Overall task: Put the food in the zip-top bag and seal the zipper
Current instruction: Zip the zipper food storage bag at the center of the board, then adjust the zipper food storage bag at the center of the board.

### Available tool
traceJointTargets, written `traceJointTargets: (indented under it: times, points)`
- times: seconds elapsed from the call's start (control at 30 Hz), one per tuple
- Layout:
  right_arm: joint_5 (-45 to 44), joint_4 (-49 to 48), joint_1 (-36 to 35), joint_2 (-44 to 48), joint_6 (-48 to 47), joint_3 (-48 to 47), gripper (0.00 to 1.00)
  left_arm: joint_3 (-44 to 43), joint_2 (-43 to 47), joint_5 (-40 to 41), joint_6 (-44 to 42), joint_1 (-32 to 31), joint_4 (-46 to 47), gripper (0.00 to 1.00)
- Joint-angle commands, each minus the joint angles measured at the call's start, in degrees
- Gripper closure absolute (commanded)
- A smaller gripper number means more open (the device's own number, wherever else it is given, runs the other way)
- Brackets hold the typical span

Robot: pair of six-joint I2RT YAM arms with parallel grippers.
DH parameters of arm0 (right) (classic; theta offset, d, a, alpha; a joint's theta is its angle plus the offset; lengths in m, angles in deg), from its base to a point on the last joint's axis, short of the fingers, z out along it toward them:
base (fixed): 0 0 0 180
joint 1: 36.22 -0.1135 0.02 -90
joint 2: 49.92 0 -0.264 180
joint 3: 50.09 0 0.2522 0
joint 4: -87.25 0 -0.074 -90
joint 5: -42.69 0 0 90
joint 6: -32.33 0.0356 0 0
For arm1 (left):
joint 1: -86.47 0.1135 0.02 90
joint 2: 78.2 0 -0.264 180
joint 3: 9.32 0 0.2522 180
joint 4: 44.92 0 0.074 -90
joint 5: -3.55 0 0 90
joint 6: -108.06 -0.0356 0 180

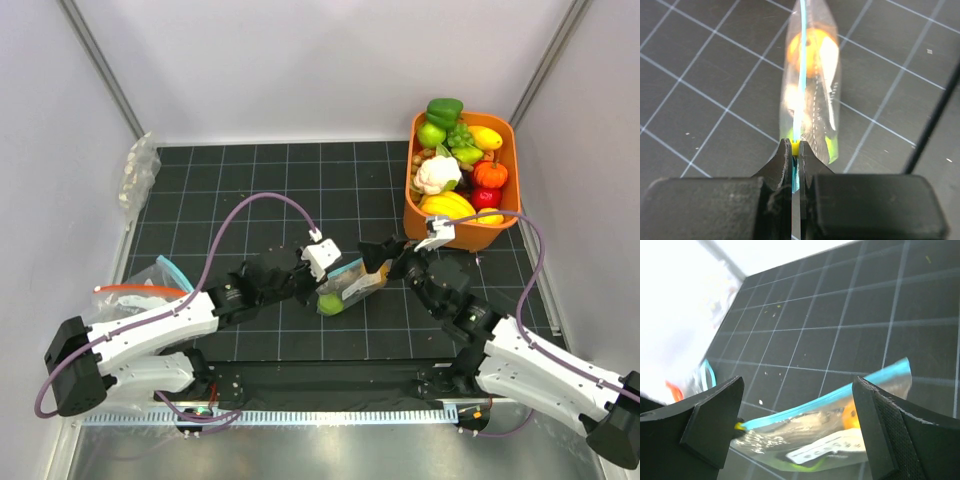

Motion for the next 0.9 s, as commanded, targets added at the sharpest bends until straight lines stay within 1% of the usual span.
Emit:
traceJointTargets:
  times: [0.0, 0.03, 0.1, 0.13, 0.27, 0.4, 0.5, 0.57, 0.63, 0.67, 0.7, 0.73, 0.77, 0.8, 0.83, 0.87]
  points:
    - [-9.0, 8.9, -0.1, -2.3, 18.0, -6.4, 0.03, 1.2, -0.7, 5.5, -0.4, 0.1, 5.7, 0.96]
    - [-10.5, 14.6, -0.1, -4.4, 20.6, -7.7, 0.04, 1.7, -0.7, 5.6, -0.5, 0.1, 6.2, 0.96]
    - [-10.9, 18.6, -0.1, -6.6, 26.1, -11.1, 0.04, 1.9, -0.1, 5.7, -0.7, 0.1, 7.3, 0.97]
    - [-9.5, 20.7, -0.1, -8.1, 27.6, -11.8, 0.05, 2.2, 1.1, 5.6, -0.7, 0.1, 7.8, 0.97]
    - [-5.8, 18.7, -0.1, -11.6, 30.0, -11.9, 0.05, 4.8, 4.8, 5.0, -1.4, 0.1, 10.5, 0.97]
    - [-5.4, 18.6, -0.1, -14.9, 31.4, -12.2, 0.05, 7.0, 7.3, 2.3, -2.5, 0.1, 13.4, 0.96]
    - [-4.9, 17.0, -0.1, -17.2, 32.3, -11.9, 0.05, 7.2, 7.4, -1.4, -3.2, 0.1, 14.0, 0.96]
    - [-4.4, 15.7, -0.2, -18.1, 32.5, -11.7, 0.09, 7.1, 7.0, -4.4, -3.8, 0.1, 14.4, 0.95]
    - [-3.3, 13.8, -0.1, -18.4, 32.4, -10.9, 0.18, 6.9, 6.2, -5.5, -4.2, 0.0, 14.4, 0.92]
    - [-3.1, 13.3, -0.1, -18.2, 32.2, -10.6, 0.25, 6.8, 6.1, -5.7, -4.1, 0.0, 14.5, 0.88]
    - [-3.0, 12.4, -0.2, -17.5, 31.9, -10.4, 0.4, 6.9, 6.0, -5.7, -4.2, -0.2, 14.6, 0.84]
    - [-3.3, 12.1, -0.1, -16.9, 31.8, -10.0, 0.49, 7.0, 6.1, -5.6, -4.0, -0.2, 14.7, 0.79]
    - [-3.7, 11.8, -0.1, -16.2, 31.6, -9.2, 0.61, 7.2, 6.2, -5.6, -3.8, -0.2, 15.1, 0.65]
    - [-4.1, 11.5, -0.1, -14.6, 31.7, -8.8, 0.75, 7.5, 6.4, -5.5, -3.4, -0.2, 15.6, 0.53]
    - [-6.1, 11.4, -0.1, -13.8, 31.7, -8.4, 0.81, 7.8, 7.4, -5.5, -2.9, -0.2, 16.1, 0.45]
    - [-7.4, 11.5, -0.1, -12.8, 31.8, -7.7, 0.87, 9.1, 8.0, -5.2, -1.5, -0.2, 17.8, 0.33]
